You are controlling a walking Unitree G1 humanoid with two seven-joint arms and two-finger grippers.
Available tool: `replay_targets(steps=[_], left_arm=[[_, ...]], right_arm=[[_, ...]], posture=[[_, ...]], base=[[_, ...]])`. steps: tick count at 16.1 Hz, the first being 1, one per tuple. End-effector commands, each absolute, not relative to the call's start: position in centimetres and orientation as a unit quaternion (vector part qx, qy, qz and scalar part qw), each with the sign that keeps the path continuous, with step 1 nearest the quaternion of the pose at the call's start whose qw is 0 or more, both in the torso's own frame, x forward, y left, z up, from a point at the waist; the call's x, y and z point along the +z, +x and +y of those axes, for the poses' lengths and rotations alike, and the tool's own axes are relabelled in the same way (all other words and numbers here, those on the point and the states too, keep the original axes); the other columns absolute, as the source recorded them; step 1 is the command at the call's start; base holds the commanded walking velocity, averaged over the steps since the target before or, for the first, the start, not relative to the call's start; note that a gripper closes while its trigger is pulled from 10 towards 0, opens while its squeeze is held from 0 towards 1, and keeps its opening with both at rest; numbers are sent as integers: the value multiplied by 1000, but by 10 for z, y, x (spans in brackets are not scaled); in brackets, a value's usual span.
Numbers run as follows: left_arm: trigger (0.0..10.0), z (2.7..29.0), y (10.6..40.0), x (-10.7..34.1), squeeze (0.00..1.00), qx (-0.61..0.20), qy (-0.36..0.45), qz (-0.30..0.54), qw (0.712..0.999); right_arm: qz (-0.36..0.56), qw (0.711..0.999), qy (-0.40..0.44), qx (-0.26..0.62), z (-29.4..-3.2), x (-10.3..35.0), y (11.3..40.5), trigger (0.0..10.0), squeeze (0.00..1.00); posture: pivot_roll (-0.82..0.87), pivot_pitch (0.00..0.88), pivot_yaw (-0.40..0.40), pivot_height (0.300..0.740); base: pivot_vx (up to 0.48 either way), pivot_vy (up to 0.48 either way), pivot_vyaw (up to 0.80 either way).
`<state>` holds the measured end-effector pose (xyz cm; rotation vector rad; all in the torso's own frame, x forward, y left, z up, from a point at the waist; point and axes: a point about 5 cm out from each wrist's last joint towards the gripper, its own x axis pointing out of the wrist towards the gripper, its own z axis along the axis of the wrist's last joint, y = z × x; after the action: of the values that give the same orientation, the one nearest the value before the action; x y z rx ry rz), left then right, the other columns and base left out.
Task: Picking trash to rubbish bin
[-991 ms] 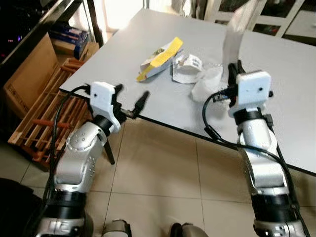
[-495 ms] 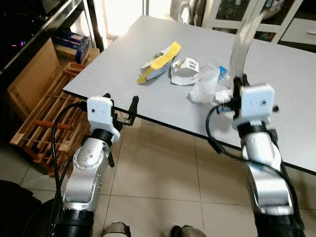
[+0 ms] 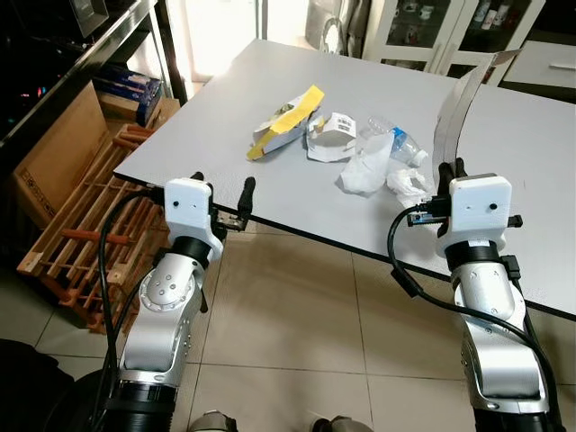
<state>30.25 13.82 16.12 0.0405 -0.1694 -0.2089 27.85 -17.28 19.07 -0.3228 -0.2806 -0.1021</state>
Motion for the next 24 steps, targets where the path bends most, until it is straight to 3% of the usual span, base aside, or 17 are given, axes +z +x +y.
replay_targets(steps=[1,12,20,24], left_arm=[[10000,136,302,159,0,-102,24,-76,992],[10000,132,300,156,0,-120,25,-61,991],[10000,135,300,151,0,-133,8,-41,990],[10000,135,301,150,0,-141,10,-37,989]], right_arm=[[-144,975,-159,-57,-174,196,279,10000,0],[-137,979,-143,-51,-167,194,281,10000,0],[-137,979,-145,-51,-166,194,284,10000,0],[-140,978,-144,-47,-163,195,286,10000,0]], posture=[[24,74,-32,740],[25,80,-23,740],[30,84,-22,740],[33,82,-20,740]], base=[[-296,0,0],[-306,0,0],[0,0,0],[0,464,0]])
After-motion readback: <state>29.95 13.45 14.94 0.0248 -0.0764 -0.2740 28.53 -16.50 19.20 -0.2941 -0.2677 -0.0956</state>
